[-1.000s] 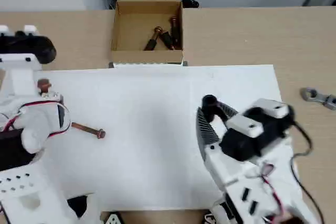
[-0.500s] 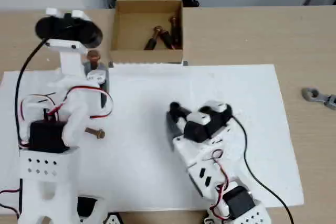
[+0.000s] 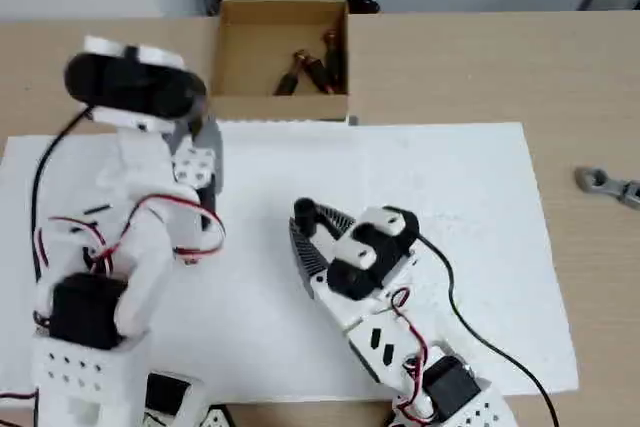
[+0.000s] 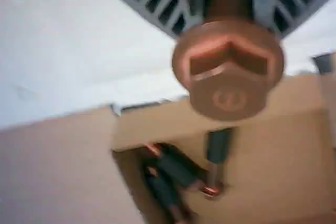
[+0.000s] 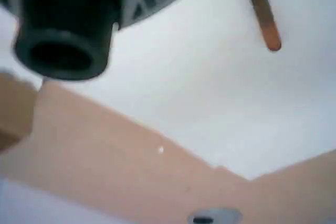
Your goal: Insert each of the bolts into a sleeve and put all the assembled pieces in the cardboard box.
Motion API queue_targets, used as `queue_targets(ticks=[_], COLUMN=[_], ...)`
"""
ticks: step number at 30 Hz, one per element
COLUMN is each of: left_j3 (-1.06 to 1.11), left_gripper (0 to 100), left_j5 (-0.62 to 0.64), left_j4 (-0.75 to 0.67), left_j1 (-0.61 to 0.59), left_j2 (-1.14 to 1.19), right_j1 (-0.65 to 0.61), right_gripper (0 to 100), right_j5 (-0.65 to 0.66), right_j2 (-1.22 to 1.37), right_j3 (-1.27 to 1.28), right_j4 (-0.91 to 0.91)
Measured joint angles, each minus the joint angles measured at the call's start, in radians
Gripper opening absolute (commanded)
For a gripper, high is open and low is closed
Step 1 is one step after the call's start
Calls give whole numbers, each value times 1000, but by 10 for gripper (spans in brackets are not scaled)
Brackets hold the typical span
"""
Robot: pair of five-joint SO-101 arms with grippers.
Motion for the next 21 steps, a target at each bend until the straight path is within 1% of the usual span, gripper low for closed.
queue_targets(ticks=[2, 7, 10, 13, 16, 19, 21], left_j3=[46, 132, 158, 186, 235, 287, 321], left_gripper=[6, 6, 6, 6, 6, 6, 5], left_j5=[-2, 3, 3, 3, 14, 74, 98], left_j4=[-3, -3, -46, -91, -149, -253, -322], left_j1=[35, 51, 54, 54, 54, 54, 55], left_j2=[-25, -89, -140, -175, -189, -189, -189], right_j1=[-5, -55, -61, -63, -63, -63, -63], right_gripper=[1, 1, 1, 1, 1, 1, 2], right_j5=[14, 28, 52, 52, 41, 34, 3], right_j2=[0, -2, 0, 0, 0, 0, 0], right_j3=[0, 44, 71, 72, 72, 72, 72], right_j4=[-15, -81, -147, -170, -176, -176, -176])
